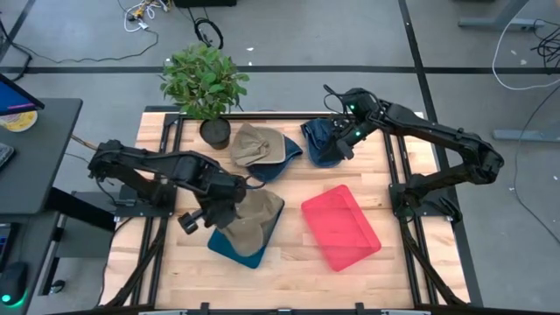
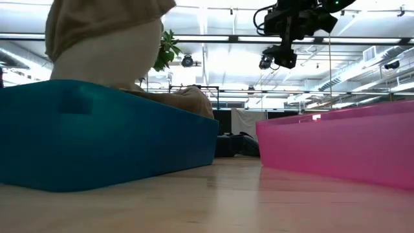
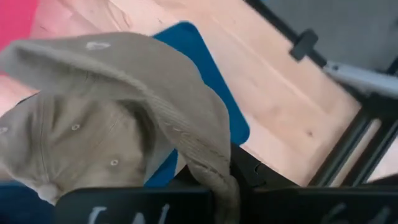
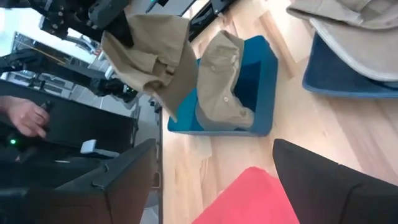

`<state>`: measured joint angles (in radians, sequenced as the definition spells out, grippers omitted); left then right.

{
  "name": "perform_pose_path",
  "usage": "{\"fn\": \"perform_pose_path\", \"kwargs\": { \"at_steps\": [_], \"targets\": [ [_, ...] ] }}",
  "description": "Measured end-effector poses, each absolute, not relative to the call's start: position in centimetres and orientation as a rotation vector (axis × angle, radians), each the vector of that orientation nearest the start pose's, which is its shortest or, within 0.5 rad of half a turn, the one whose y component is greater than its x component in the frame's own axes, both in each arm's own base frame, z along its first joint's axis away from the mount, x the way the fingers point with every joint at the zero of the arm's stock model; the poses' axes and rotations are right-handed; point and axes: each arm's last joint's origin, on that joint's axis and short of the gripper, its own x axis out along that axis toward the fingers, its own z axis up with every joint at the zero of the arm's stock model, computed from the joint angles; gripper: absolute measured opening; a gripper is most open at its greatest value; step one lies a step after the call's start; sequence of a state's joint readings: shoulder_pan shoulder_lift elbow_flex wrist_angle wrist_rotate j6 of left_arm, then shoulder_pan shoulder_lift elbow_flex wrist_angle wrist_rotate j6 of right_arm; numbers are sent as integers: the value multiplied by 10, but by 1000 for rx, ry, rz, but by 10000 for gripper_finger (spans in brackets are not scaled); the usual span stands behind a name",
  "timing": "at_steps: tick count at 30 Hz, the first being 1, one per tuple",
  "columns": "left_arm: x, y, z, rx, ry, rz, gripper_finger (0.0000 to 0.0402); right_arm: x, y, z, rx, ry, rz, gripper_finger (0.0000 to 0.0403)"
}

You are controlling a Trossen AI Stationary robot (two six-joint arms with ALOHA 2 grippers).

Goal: Pick & Place hat
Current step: Put the brown cap into the blue bin

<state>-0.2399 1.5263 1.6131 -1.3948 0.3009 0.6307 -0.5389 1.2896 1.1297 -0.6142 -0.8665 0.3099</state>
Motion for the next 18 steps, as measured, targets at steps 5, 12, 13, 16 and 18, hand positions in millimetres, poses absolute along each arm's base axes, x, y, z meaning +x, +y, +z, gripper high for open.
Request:
{"fn": "perform_pose_path", "kwargs": {
  "at_steps": [5,12,13,16,18],
  "targets": [
    [271,-66,342,541,1189,-921,12,238,-111,317,827,654,186,322],
    [288,-67,324,602,1192,-1026,12,243,-102,318,839,662,179,322],
    [290,-66,322,602,1198,-1032,12,244,-101,318,839,661,180,322],
    [296,-65,314,596,1219,-1039,12,247,-97,319,839,662,196,322],
    [300,-63,310,609,1217,-1053,12,248,-94,319,834,662,206,322]
  ]
}}
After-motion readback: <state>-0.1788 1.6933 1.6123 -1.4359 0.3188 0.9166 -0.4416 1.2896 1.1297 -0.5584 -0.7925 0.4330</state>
